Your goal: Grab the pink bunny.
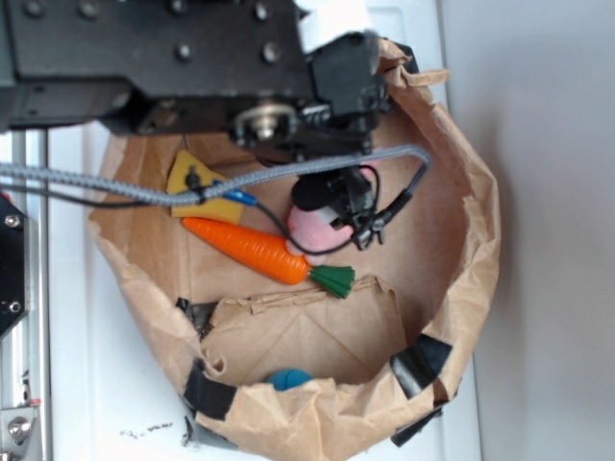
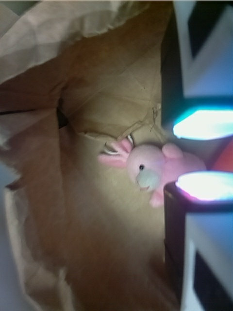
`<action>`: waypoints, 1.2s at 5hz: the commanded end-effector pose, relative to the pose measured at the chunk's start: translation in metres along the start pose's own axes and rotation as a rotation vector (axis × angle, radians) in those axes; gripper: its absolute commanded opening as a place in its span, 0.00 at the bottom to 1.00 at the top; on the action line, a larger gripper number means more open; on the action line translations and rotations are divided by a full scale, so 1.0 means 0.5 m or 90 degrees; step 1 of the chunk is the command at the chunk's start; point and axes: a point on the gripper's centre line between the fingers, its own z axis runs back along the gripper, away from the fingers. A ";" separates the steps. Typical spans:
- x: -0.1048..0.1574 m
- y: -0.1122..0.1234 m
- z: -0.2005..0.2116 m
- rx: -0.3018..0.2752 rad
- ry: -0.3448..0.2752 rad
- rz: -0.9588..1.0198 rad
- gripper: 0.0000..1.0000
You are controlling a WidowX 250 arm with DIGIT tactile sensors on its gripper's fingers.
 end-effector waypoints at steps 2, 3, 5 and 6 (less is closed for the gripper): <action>0.020 0.007 -0.035 -0.051 0.079 0.017 1.00; 0.004 -0.004 -0.075 -0.022 0.091 -0.004 1.00; -0.105 0.077 -0.095 0.004 0.078 -0.043 1.00; -0.124 0.098 -0.102 0.005 0.069 -0.051 1.00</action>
